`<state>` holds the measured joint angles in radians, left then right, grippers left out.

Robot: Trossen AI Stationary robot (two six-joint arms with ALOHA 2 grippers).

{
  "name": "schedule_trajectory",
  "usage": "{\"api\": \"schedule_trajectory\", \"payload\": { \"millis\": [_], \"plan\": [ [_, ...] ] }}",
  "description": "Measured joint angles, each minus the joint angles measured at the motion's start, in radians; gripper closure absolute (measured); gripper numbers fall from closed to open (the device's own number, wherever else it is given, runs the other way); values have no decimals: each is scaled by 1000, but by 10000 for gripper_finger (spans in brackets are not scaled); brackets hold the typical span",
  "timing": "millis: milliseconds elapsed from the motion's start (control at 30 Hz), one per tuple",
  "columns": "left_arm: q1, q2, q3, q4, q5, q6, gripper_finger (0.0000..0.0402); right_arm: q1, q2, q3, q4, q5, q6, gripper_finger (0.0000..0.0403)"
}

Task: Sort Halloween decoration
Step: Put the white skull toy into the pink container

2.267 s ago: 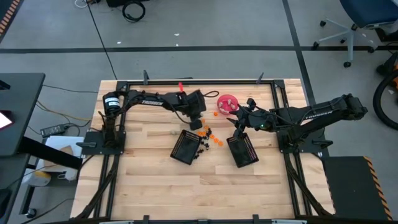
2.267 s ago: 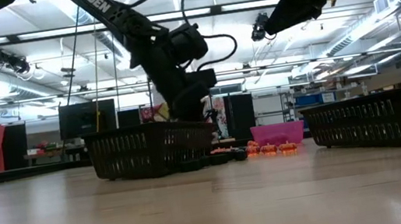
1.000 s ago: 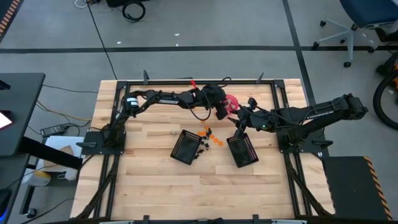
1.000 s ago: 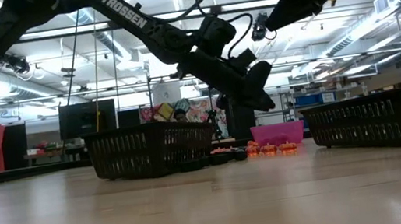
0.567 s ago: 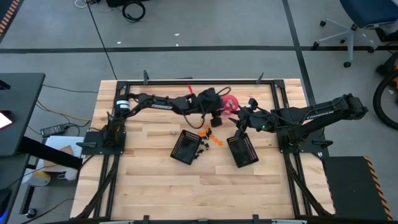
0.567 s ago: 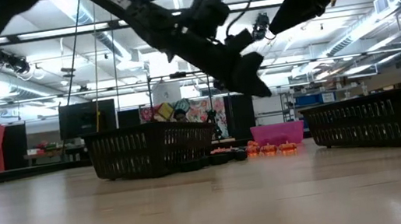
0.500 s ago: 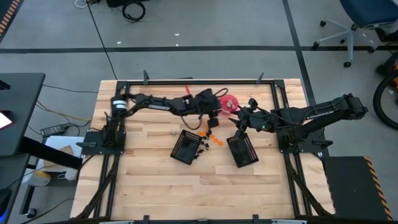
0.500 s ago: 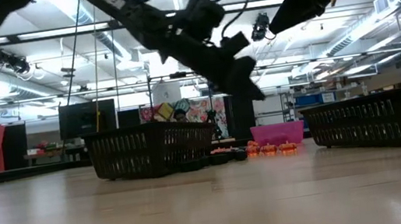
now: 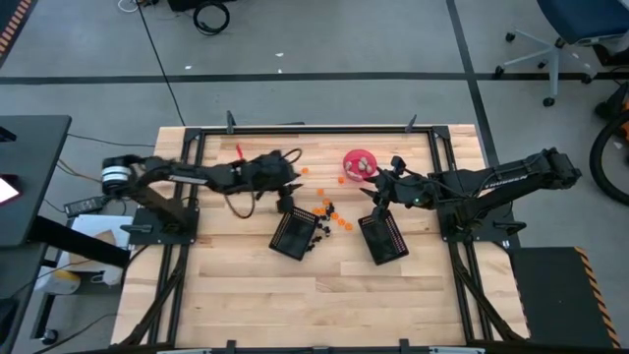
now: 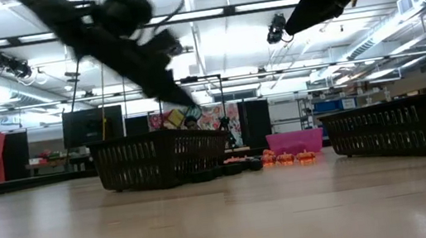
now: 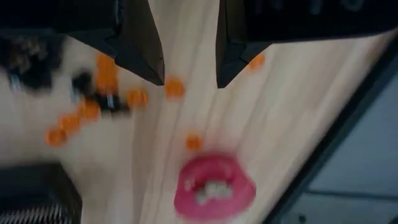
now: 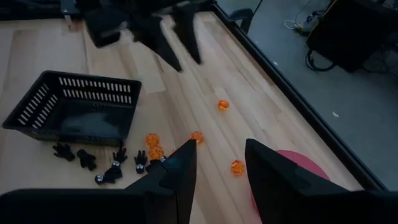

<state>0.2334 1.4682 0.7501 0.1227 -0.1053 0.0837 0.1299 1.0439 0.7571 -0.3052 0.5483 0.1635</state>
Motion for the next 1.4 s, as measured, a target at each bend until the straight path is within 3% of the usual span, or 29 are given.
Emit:
{"api": "schedule_trajectory", "payload": {
  "millis": [267,467,700,1167,1400],
  "plan": [
    [-52,-179,-204,-124,5,-145,286,0,1,0,31,-3,1,262],
    [-107,-196,-271,-142,-15,-202,285,0,1,0,37,-3,0,262],
    [-160,-195,-327,-90,-117,-205,285,3,1,0,42,-3,10,262],
    [-166,-195,-339,-92,-118,-219,285,5,1,0,51,-11,43,262],
    [-203,-288,-319,-195,-119,-208,285,5,1,0,50,-19,43,262]
  ]
}}
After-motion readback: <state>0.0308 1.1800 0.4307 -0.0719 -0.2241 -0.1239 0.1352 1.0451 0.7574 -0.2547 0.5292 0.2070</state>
